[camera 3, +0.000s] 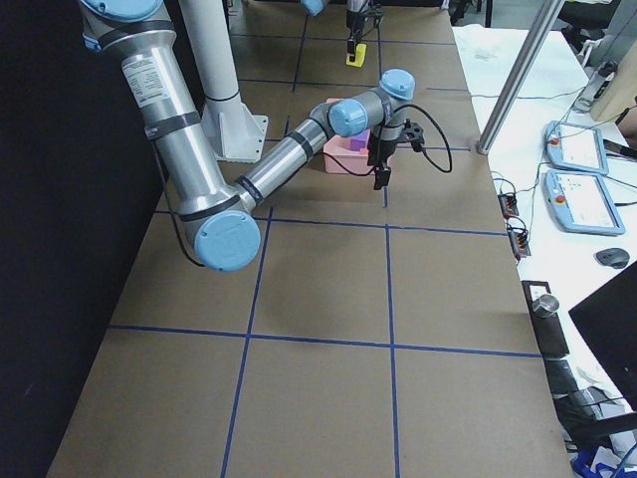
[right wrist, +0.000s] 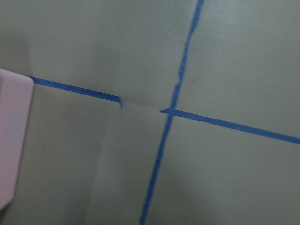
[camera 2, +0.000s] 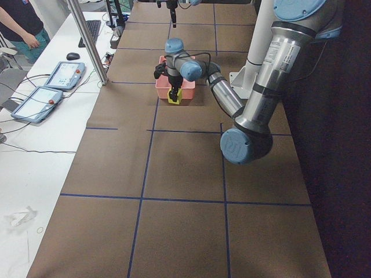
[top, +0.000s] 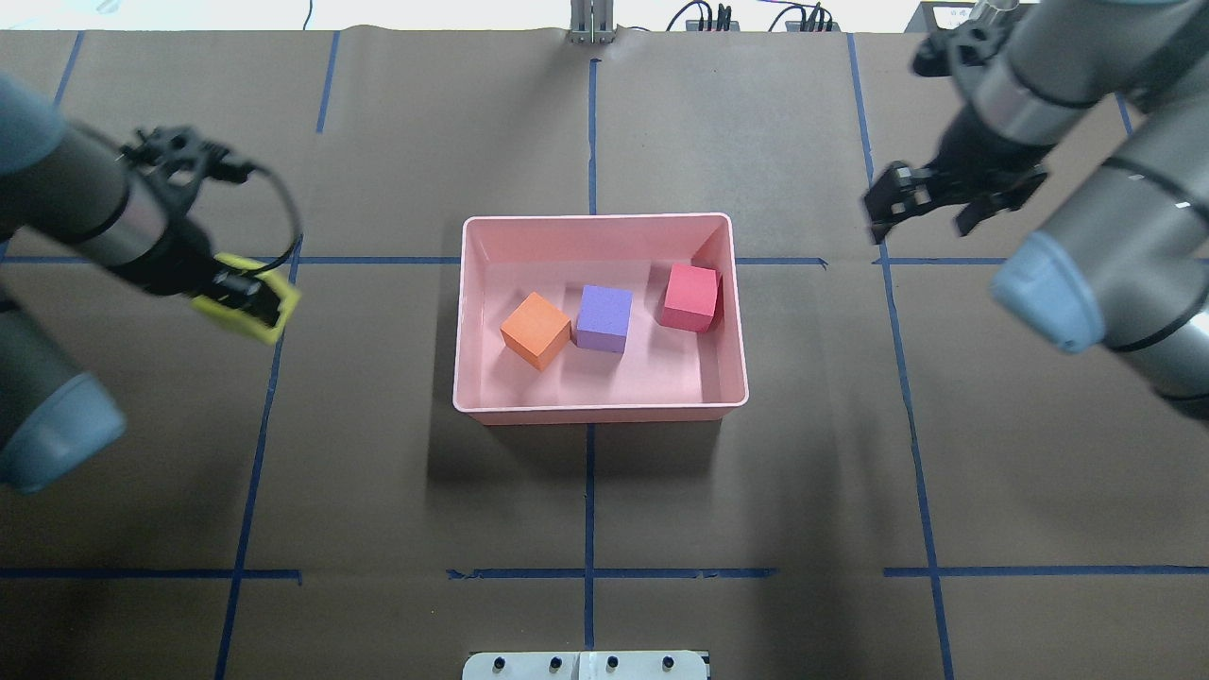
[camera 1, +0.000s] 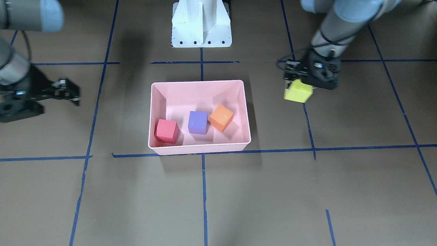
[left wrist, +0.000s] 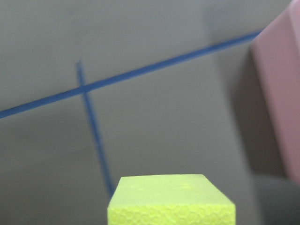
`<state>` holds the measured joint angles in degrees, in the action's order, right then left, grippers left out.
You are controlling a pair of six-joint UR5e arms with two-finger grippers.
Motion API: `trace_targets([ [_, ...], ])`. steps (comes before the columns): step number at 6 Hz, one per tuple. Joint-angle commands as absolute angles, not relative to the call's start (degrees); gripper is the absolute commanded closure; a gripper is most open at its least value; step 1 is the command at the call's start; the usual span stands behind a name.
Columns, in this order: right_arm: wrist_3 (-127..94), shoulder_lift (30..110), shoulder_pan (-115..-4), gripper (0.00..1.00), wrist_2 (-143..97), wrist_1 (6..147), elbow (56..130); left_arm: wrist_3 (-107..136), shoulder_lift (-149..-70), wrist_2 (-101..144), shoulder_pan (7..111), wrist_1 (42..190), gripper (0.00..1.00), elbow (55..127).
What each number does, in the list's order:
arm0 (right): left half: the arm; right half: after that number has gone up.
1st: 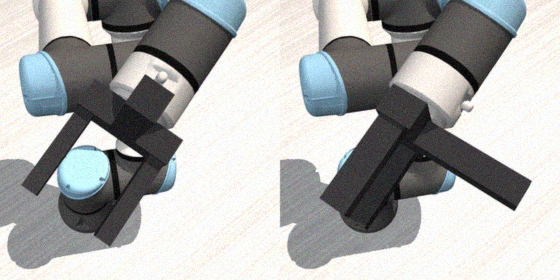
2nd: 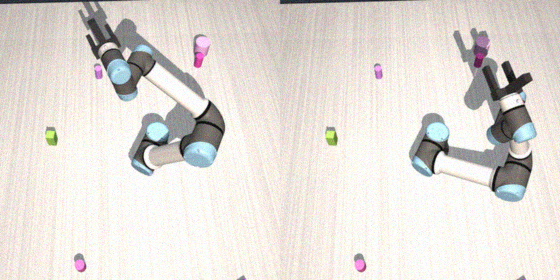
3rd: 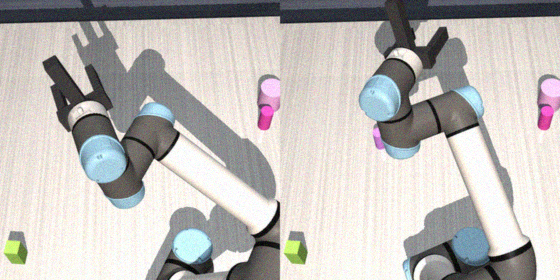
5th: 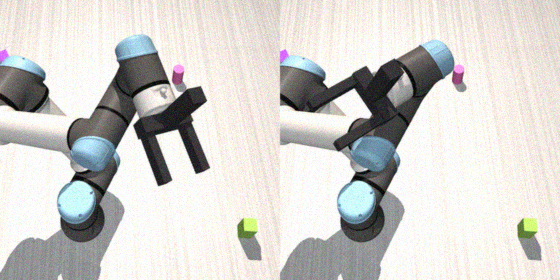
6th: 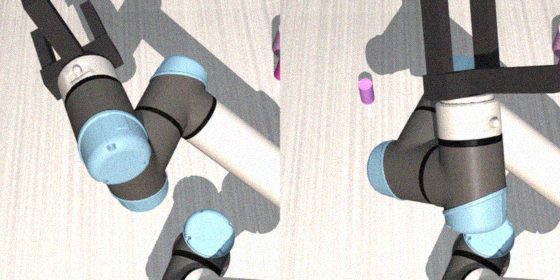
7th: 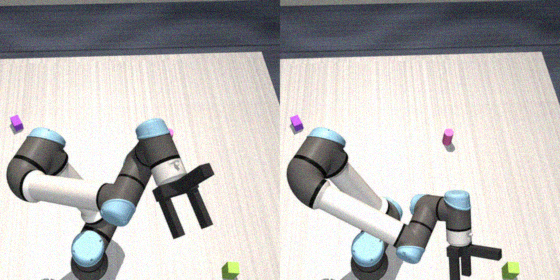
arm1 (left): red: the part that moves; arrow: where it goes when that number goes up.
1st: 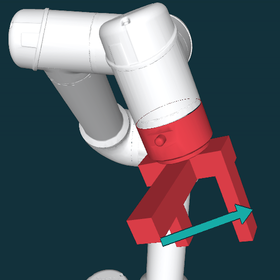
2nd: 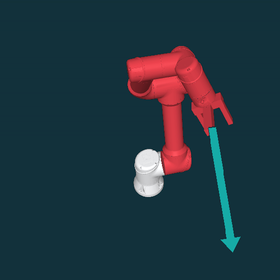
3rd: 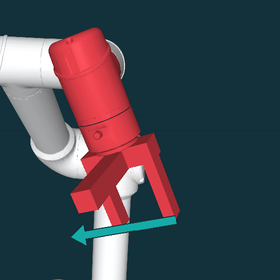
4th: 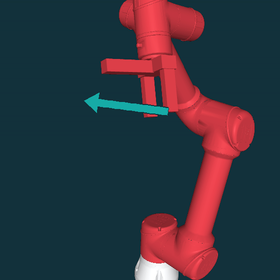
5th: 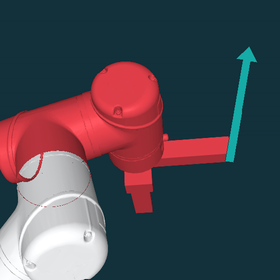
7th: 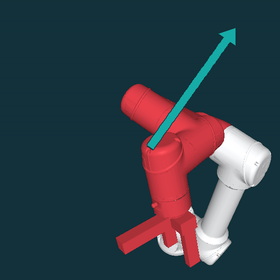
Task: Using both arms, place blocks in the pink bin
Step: 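Carry the yellow cube into the pink bin and release it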
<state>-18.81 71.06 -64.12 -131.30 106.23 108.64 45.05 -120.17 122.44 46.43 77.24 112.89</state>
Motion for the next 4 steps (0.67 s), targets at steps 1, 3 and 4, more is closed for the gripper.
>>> trace_targets([
  [1, 0.80, 79.41, -72.65, 0.00, -132.27, 106.44, 108.28, 58.91, -135.89, 116.86, 39.33, 73.74, 0.70, 104.38],
  [3, 11.12, 85.84, -78.02, 0.00, -132.54, 106.08, 108.46, 66.33, -146.65, 112.61, 33.77, 74.26, 0.68, 93.47],
  [4, 12.90, 87.35, -79.26, 0.00, -132.54, 106.08, 108.54, 67.75, -149.56, 110.76, 32.18, 75.75, 0.60, 89.69],
])
